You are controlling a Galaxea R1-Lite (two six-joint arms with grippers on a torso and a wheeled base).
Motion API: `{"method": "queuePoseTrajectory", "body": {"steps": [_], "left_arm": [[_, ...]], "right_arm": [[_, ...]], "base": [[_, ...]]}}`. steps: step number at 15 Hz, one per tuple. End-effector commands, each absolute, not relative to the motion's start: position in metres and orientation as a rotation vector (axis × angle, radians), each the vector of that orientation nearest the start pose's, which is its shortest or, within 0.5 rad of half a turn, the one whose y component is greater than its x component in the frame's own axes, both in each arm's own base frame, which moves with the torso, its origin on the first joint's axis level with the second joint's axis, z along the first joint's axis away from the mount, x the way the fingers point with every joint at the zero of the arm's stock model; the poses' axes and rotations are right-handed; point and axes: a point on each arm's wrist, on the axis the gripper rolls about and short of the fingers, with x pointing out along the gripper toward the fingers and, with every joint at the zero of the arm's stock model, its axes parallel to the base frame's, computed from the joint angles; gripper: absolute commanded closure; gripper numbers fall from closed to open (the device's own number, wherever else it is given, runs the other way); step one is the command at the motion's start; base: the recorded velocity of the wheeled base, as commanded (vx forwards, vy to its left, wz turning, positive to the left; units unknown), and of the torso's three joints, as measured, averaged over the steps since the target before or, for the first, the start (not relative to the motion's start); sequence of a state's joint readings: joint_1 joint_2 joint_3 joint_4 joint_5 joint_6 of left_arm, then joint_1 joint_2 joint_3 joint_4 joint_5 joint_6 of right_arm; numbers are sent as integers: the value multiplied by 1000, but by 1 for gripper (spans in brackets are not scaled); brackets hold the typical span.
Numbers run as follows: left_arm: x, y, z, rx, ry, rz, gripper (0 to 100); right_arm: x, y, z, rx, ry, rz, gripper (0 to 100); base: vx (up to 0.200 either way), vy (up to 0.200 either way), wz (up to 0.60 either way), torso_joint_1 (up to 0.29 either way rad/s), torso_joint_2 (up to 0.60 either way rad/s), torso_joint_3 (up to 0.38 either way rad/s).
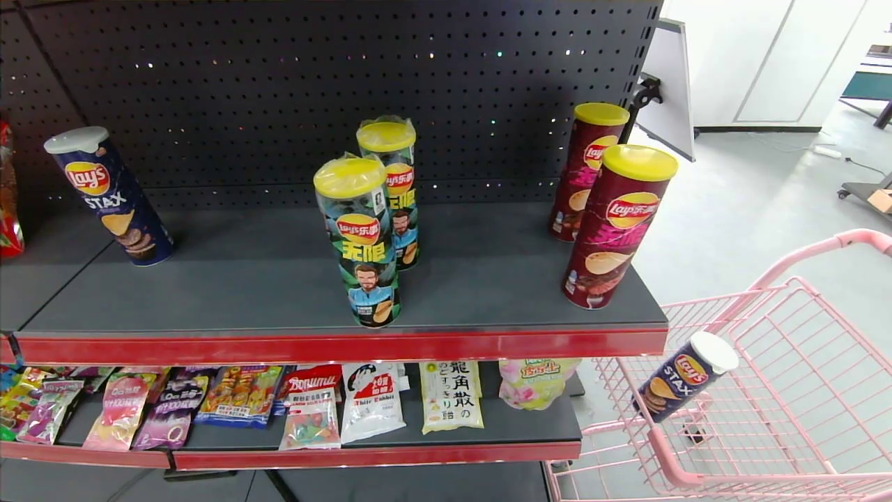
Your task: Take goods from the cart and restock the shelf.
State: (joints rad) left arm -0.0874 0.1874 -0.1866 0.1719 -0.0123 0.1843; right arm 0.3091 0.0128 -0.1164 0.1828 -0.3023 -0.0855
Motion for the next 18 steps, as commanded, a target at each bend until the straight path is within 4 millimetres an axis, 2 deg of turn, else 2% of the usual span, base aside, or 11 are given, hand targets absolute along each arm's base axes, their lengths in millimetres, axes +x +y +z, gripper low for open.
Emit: {"method": "queuePoseTrajectory", "body": {"steps": [1,4,5,8,18], "left_arm": [[-21,2,111,190,150,-114,0],[-21,2,110,190,150,-112,0],[-21,2,110,190,153,-114,0],[-20,2,107,191,162,-115,0],[-21,2,108,222,154,-115,0]], "right_arm": [[-31,-18,91,-77,58,-38,0],[-22,-18,95,-116,185,-382,0],[-22,-17,92,-107,194,-407,0],[-23,-15,90,-88,171,-222,0],[-23,-15,90,-89,168,-224,0]], "base": [[0,0,0,0,0,0],[0,0,0,0,0,0],[0,0,0,0,0,0],[0,0,0,0,0,0],[0,0,0,0,0,0]]}}
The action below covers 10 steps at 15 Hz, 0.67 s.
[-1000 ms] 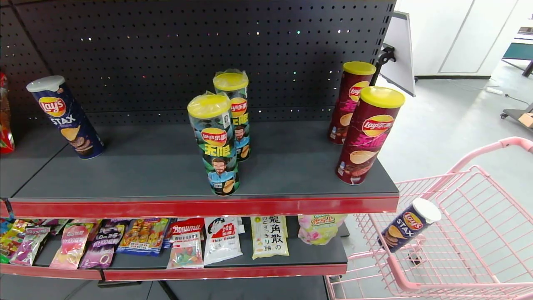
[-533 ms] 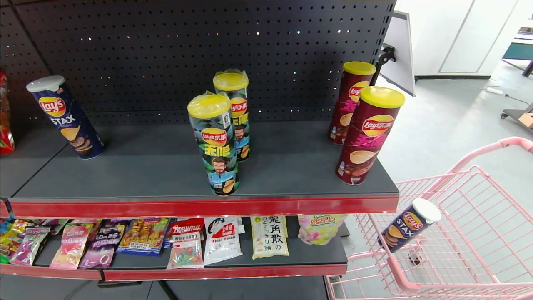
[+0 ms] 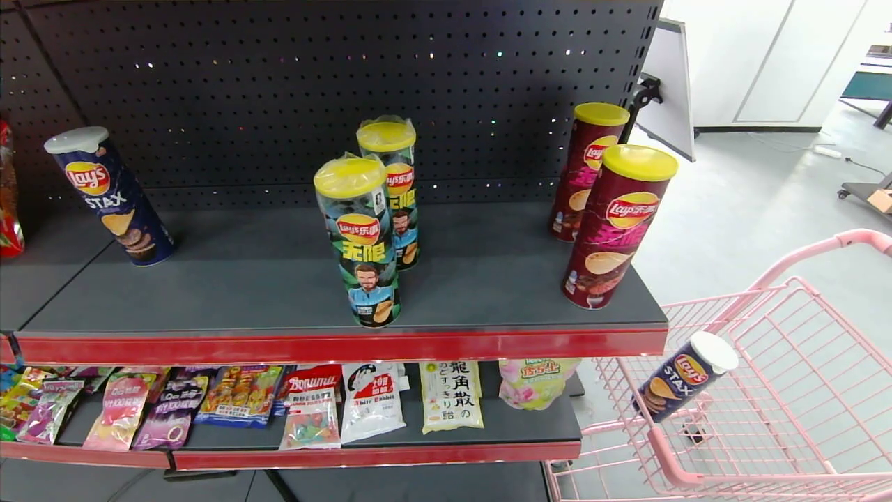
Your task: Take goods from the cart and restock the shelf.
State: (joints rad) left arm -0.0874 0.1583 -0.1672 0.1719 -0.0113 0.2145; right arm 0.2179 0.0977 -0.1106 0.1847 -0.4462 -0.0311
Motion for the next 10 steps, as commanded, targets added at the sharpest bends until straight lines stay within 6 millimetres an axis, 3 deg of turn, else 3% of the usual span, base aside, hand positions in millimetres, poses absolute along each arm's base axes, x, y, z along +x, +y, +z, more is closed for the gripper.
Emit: {"method": "queuePoseTrajectory", "body": {"steps": [1,7,10], "left_arm": [[-21,2,108,222,154,-115,0],[-21,2,108,234,149,-116,0],[-21,2,108,234,149,-116,0]], "right_arm": [[-23,-15,90,-87,168,-225,0],[-23,-15,90,-87,168,-225,0],[-23,-15,90,-89,169,-224,0]], "base": [[0,0,0,0,0,0],[0,0,0,0,0,0],[0,0,-600,2,2,1]]}}
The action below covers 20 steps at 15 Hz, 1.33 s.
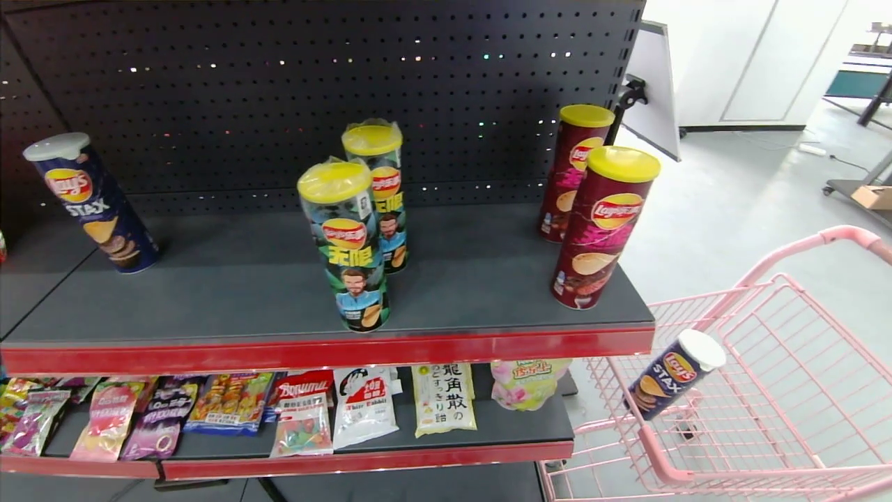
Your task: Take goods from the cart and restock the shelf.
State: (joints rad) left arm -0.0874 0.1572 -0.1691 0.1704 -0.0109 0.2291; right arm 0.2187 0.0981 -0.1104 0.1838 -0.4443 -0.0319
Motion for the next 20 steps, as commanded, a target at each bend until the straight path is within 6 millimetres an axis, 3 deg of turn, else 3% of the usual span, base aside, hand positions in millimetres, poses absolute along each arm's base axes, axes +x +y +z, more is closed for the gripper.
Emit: {"method": "queuePoseTrajectory", "body": {"steps": [1,4,20], "left_arm": [[-21,2,108,234,149,-117,0],[-21,2,108,234,148,-116,0],[-24,2,107,242,124,-114,0]], "right_arm": [[-23,-15,90,-89,168,-222,0],[-23,-15,90,-89,168,-224,0],[-20,-14,87,1,128,-227,0]], "base": [[0,0,-600,-2,7,2],[0,0,-600,9,4,2],[0,0,0,0,0,0]]}}
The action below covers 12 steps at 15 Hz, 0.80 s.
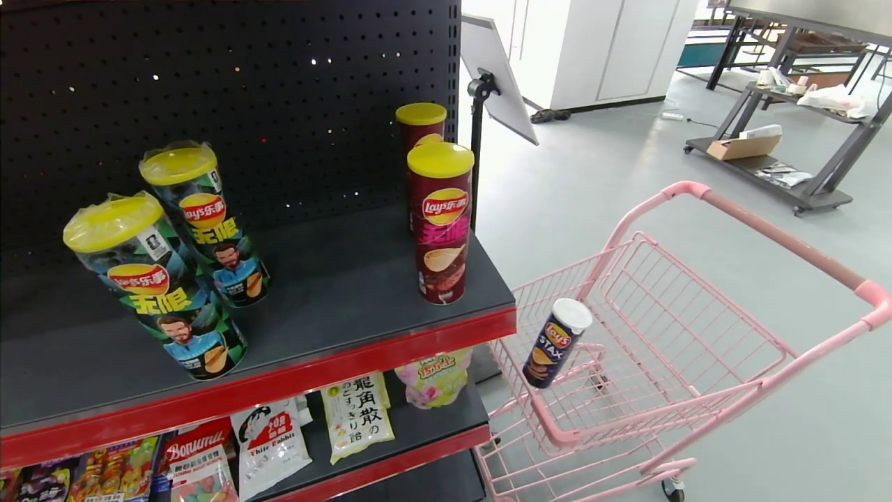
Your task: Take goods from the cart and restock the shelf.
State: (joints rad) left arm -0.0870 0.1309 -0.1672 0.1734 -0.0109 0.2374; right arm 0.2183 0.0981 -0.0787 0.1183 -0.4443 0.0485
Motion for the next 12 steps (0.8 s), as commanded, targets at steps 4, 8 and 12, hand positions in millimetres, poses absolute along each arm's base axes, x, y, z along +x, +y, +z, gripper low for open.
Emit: {"method": "queuePoseTrajectory", "body": {"steps": [4,8,12], "left_arm": [[-25,2,107,245,116,-113,0],[-26,2,107,250,109,-112,0],[-27,2,106,249,95,-111,0]], "right_arm": [[-20,-14,87,1,128,-228,0],[-20,-14,87,4,128,-230,0],[-20,-14,87,3,128,-231,0]], "base": [[0,0,0,0,0,0],[0,0,0,-80,190,114],[0,0,0,-138,361,220]]}}
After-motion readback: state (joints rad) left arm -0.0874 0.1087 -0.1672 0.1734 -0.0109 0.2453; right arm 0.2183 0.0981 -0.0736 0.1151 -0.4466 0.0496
